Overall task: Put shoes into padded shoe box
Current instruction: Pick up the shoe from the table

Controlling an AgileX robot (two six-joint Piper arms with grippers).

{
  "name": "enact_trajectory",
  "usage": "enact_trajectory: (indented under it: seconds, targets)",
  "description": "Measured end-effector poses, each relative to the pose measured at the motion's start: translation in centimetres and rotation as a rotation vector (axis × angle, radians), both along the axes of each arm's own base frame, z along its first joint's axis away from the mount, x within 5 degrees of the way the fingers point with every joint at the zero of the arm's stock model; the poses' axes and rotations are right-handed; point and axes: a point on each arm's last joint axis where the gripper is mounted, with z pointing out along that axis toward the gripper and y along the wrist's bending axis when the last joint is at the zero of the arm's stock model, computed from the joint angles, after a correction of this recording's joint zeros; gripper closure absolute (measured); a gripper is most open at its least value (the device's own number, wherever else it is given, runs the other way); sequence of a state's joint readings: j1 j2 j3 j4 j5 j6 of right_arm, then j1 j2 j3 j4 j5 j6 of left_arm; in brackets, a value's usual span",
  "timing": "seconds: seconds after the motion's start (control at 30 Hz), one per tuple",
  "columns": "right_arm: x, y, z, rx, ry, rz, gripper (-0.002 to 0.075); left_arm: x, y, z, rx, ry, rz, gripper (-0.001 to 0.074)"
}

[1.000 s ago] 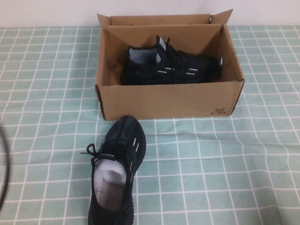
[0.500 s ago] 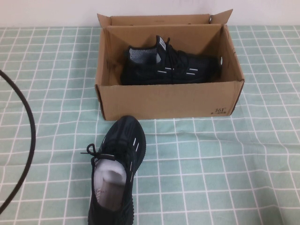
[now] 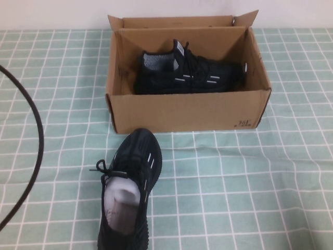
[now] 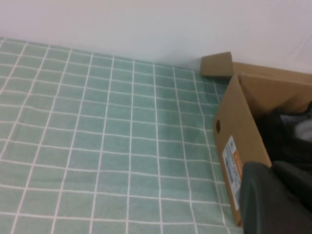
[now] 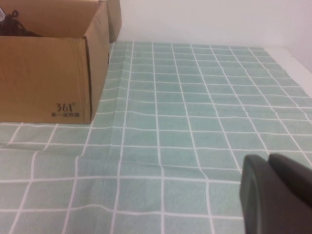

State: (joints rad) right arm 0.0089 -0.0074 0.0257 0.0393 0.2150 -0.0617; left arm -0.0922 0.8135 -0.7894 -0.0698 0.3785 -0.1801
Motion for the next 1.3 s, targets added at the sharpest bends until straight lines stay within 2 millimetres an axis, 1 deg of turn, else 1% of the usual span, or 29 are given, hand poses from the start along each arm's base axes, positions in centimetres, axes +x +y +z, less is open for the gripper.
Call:
enact_trajectory:
  seconds: [0.27,0.43,0.57,0.7,0.83,1.0,1.1,1.17,1.23,1.3]
  targets:
    - [0.0,0.0,0.0,0.000,0.000,-0.001,0.0734,0.5,-0.1,-0.5,0.007,0.034,-0.003,0.0731]
    - [0.0,0.0,0.0,0.000,0.000,-0.001,0.0734,0.2,-0.1,-1.4,0.042,0.133,-0.020,0.0731]
    - [0.0,0.0,-0.2,0.000,0.024,0.001,0.0734,-0.3,-0.1,-2.1,0.112,0.223,-0.058,0.0731]
    - [-0.3,0.1,-1.2,-0.002,0.135,0.011,0.0734,-0.9,-0.4,-3.0,0.218,0.327,-0.165,0.0731]
    - [-0.4,0.1,-1.5,-0.003,0.173,0.014,0.0734,-1.3,-1.2,-3.4,0.365,0.389,-0.376,0.0731]
    - [-0.4,0.1,-1.6,-0.003,0.177,0.015,0.0734,-1.1,-3.4,-2.4,0.564,0.398,-0.753,0.0731]
    - [-0.4,0.1,-1.6,-0.003,0.177,0.015,0.0734,-0.2,-5.4,-1.5,0.618,0.382,-0.896,0.0731]
    - [-0.4,0.1,-1.6,-0.003,0.177,0.015,0.0734,0.5,-6.8,-1.4,0.650,0.379,-0.971,0.0728]
    - [-0.4,0.1,-1.6,-0.003,0.177,0.015,0.0734,1.2,-8.4,-1.5,0.695,0.389,-1.037,0.0705]
    - [-0.4,0.1,-1.6,-0.003,0.177,0.015,0.0734,1.7,-10.0,-1.9,0.754,0.405,-1.089,0.0643]
